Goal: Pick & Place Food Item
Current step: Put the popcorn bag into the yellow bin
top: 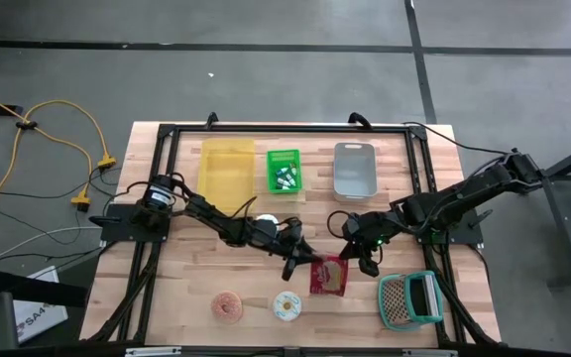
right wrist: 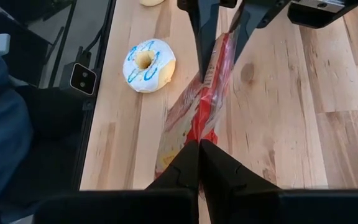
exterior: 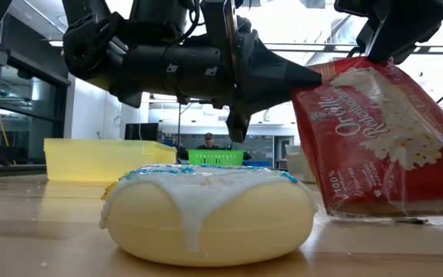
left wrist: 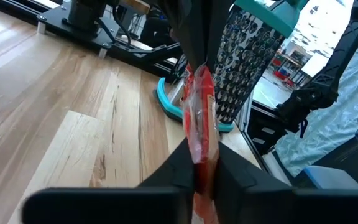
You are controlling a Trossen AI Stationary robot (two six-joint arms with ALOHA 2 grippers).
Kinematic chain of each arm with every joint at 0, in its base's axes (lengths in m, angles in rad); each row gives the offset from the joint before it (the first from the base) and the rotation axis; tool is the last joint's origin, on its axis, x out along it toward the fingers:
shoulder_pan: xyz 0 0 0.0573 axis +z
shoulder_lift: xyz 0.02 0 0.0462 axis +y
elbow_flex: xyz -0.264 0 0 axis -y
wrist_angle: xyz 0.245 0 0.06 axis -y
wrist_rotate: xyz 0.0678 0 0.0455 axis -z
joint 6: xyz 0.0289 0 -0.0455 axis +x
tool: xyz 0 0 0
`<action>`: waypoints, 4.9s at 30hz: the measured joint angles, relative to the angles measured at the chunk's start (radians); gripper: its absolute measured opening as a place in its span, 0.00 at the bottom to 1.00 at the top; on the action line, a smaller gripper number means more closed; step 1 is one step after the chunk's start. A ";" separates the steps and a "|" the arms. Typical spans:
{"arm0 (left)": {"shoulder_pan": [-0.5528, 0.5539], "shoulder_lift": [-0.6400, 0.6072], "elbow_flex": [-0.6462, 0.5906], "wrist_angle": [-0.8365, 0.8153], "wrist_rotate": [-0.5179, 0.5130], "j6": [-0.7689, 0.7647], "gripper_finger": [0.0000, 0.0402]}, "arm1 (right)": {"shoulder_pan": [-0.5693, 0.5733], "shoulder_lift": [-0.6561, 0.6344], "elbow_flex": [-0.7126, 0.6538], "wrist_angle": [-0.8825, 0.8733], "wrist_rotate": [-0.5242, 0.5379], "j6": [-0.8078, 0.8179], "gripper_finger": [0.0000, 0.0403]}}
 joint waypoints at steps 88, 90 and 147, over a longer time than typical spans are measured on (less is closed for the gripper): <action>0.291 -0.811 -0.001 -1.081 -0.079 0.058 0.00 | 0.113 -0.152 0.001 0.373 0.008 -0.049 0.37; 0.306 -0.843 -0.011 -1.147 -0.137 0.056 0.00 | 0.118 -0.152 0.001 0.372 0.008 -0.050 0.37; 0.897 -1.222 -0.443 -1.347 0.102 0.071 0.11 | 0.131 -0.152 0.000 0.342 0.083 -0.064 0.37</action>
